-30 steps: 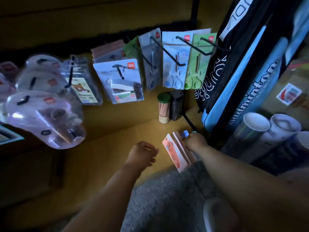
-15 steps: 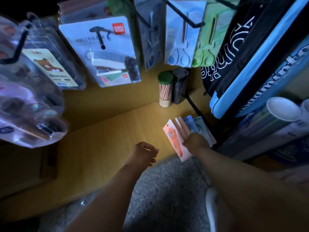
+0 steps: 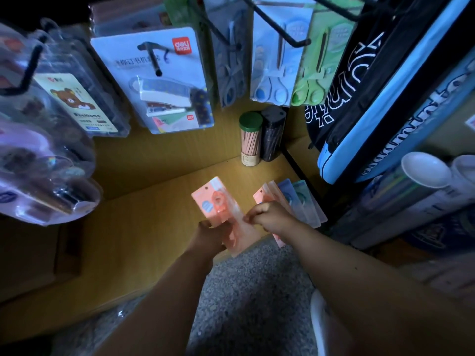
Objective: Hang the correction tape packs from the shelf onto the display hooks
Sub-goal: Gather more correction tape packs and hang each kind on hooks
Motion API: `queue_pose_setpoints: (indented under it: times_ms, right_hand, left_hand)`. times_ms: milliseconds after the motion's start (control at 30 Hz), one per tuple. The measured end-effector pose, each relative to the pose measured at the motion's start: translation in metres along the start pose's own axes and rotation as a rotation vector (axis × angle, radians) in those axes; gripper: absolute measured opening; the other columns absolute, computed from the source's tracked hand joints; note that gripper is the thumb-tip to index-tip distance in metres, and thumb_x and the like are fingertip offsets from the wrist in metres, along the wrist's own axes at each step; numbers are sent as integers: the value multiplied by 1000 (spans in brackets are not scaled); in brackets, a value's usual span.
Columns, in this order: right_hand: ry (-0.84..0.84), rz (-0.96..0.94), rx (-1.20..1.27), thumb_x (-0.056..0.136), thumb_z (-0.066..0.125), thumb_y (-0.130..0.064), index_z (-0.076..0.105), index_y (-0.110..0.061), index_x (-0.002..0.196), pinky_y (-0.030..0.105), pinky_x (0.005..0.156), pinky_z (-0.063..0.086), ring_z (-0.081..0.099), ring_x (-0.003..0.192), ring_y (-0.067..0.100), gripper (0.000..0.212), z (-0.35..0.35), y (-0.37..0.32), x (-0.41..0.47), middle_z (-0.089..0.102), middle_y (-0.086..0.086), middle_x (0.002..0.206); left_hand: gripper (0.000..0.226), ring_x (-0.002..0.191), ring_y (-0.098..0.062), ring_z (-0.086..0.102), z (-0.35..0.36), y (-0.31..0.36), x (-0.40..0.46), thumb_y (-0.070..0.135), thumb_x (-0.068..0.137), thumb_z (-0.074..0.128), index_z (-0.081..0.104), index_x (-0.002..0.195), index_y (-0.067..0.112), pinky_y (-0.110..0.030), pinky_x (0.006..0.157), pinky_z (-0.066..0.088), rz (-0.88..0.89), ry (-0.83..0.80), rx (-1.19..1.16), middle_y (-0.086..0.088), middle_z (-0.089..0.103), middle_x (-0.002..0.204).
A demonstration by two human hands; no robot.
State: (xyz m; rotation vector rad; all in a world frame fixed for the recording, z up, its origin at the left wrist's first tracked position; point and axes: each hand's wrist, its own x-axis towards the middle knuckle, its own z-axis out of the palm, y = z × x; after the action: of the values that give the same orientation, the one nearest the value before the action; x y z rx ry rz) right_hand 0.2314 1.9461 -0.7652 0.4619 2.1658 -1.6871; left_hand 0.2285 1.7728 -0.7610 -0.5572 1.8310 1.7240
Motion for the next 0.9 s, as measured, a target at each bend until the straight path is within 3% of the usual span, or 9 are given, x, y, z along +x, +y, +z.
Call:
queue_pose_setpoints:
  times_ms: [67, 133, 233, 300, 367, 567, 700, 833, 900]
  right_hand:
    - [-64, 18, -8, 79, 75, -14, 72, -16, 74, 0, 43, 33, 52, 44, -14, 7, 2, 0, -1, 65, -16, 55]
    - [-50, 29, -23, 78, 76, -24, 71, -21, 72, 3, 46, 35, 54, 50, -12, 9, 2, 1, 0, 63, -19, 53]
    - [236, 19, -194, 83, 70, -34, 73, -12, 90, 18, 67, 42, 63, 83, 11, 23, -6, 9, 6, 70, -1, 85]
    - [480, 83, -373, 91, 57, -39, 69, -6, 100, 28, 77, 44, 64, 96, 28, 37, -16, 19, 8, 69, 12, 97]
    - [591, 170, -498, 94, 49, -41, 66, -3, 102, 33, 83, 46, 63, 102, 33, 42, -26, 31, 8, 68, 17, 105]
    - [529, 315, -743, 97, 45, -34, 56, -6, 118, 37, 91, 47, 58, 111, 31, 37, -30, 50, 7, 61, 16, 119]
    - [522, 333, -636, 95, 50, -22, 58, -3, 117, 35, 91, 45, 58, 112, 32, 31, -24, 44, 8, 62, 16, 120]
    - [474, 251, -422, 88, 58, -24, 70, -7, 91, 20, 60, 43, 65, 85, 26, 21, -14, 20, 9, 71, 13, 100]
    - [444, 153, -257, 84, 64, -20, 73, -6, 96, 20, 64, 43, 66, 87, 27, 20, -7, 7, 12, 73, 13, 99]
  left_hand:
    - [7, 65, -18, 69, 0, 1, -3, 6, 93, 62, 68, 94, 10, -31, 59, 57, -1, -7, -125, -7, 73, 75]
    - [13, 70, -23, 68, -1, 1, -2, 0, 93, 60, 68, 95, 10, -38, 66, 58, 2, 17, -189, -7, 73, 75]
    - [22, 89, -31, 69, -4, 2, -2, 0, 92, 63, 63, 113, 7, -54, 88, 56, 0, 17, -226, -12, 72, 94]
    - [27, 94, -32, 69, -5, 2, -4, 2, 92, 63, 61, 118, 7, -56, 91, 55, -11, -1, -249, -13, 71, 100]
    - [28, 96, -31, 69, -6, 1, -6, 3, 94, 61, 61, 121, 9, -53, 88, 56, -17, -25, -249, -12, 71, 103]
    - [36, 106, -33, 66, -12, -4, -7, 8, 97, 58, 55, 132, 11, -54, 93, 53, -71, -41, -273, -14, 69, 117]
    - [35, 108, -35, 66, -16, -6, -7, 11, 98, 57, 55, 133, 9, -54, 93, 53, -75, -43, -306, -15, 68, 117]
    - [34, 93, -31, 66, -20, -5, -8, 15, 97, 59, 56, 130, 9, -53, 89, 55, -27, -7, -311, -12, 68, 100]
    - [32, 93, -32, 65, -22, -4, -7, 16, 98, 59, 55, 130, 10, -57, 92, 54, -6, 26, -313, -13, 67, 102]
